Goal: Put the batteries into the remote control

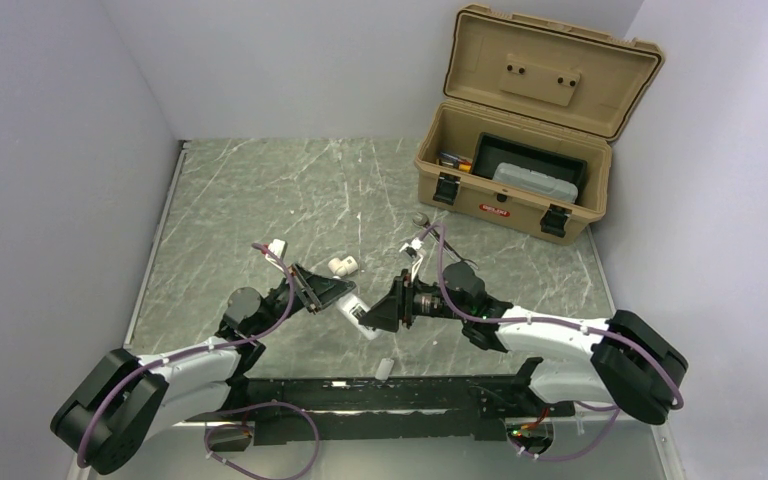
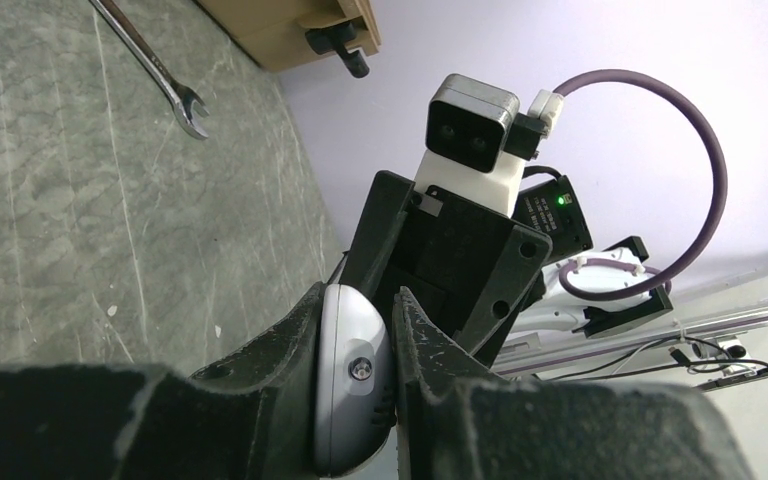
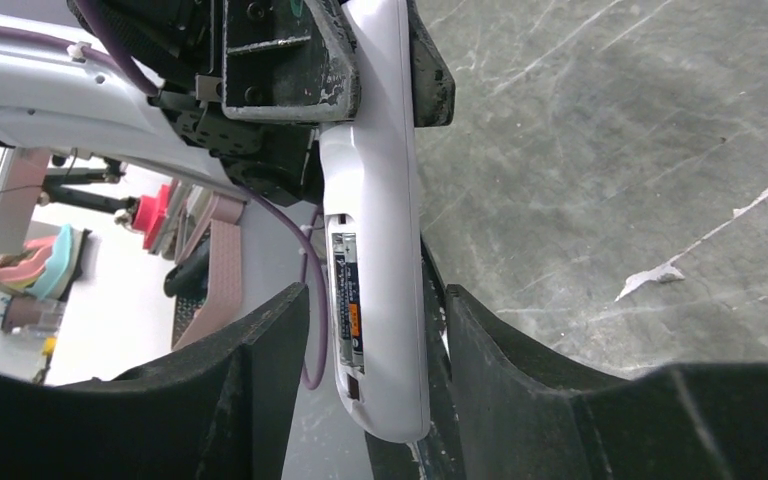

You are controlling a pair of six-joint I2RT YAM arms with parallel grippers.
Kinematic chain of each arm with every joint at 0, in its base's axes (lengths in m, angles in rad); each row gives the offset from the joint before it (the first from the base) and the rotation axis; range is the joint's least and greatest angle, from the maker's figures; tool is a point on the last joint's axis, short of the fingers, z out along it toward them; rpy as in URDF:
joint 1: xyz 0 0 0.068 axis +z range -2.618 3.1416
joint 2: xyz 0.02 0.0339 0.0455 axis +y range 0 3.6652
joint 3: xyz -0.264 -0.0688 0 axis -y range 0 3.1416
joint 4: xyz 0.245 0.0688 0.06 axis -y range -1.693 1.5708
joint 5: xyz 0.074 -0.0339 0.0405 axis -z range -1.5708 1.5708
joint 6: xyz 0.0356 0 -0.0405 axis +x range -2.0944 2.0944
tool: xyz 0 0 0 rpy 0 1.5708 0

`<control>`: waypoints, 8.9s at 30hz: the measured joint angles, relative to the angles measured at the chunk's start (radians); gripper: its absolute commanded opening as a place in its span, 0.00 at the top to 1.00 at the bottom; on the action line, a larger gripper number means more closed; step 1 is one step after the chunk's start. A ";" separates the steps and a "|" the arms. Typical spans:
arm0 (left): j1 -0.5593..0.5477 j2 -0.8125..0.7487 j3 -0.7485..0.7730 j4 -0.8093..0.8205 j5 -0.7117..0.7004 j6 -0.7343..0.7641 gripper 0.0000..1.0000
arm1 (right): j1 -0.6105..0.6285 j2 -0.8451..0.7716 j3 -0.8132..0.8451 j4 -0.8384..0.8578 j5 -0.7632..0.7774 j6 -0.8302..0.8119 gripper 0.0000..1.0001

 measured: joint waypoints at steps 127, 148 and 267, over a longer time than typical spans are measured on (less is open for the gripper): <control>0.274 -0.416 -0.051 -0.326 -0.125 0.045 1.00 | 0.222 -0.250 0.134 -0.491 0.816 0.204 1.00; 0.266 -0.372 -0.051 -0.357 -0.128 -0.013 1.00 | 0.309 -0.030 0.307 -0.383 0.934 0.245 1.00; 0.265 -0.391 -0.051 -0.343 -0.123 -0.031 1.00 | 0.308 -0.042 0.167 -0.211 0.882 0.381 1.00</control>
